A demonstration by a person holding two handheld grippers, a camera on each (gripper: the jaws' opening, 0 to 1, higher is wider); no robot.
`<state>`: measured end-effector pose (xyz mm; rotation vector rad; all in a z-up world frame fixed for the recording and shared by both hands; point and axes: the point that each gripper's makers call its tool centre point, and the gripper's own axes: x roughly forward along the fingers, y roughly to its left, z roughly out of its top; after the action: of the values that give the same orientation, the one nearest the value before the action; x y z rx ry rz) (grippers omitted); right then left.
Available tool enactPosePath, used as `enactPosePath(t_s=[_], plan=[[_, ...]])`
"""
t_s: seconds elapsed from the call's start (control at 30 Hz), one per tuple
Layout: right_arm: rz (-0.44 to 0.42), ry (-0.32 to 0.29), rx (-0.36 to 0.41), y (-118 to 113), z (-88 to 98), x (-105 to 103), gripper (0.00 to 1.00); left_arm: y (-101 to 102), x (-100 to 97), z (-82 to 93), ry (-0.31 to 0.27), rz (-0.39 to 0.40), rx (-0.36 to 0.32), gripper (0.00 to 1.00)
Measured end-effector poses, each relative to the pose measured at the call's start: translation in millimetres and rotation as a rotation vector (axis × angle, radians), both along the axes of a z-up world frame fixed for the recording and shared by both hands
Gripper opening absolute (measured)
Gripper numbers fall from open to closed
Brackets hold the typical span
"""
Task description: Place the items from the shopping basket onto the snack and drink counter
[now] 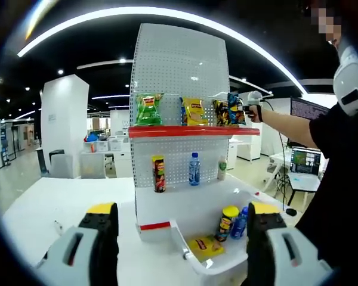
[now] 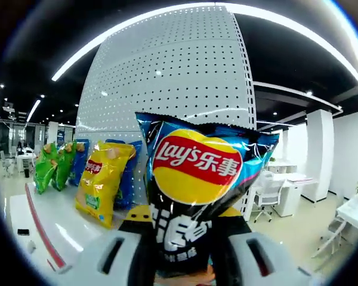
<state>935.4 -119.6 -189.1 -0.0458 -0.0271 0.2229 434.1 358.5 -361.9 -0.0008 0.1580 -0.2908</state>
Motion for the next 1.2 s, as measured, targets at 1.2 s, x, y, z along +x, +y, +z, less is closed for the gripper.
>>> enactPosePath(t_s=[1.2], plan=[[-0.094,0.047,-0.126,-12.2,-13.1,2.3,0.55,2.3,3.6,-4.6,0.016,-0.024,0.003,0.87]])
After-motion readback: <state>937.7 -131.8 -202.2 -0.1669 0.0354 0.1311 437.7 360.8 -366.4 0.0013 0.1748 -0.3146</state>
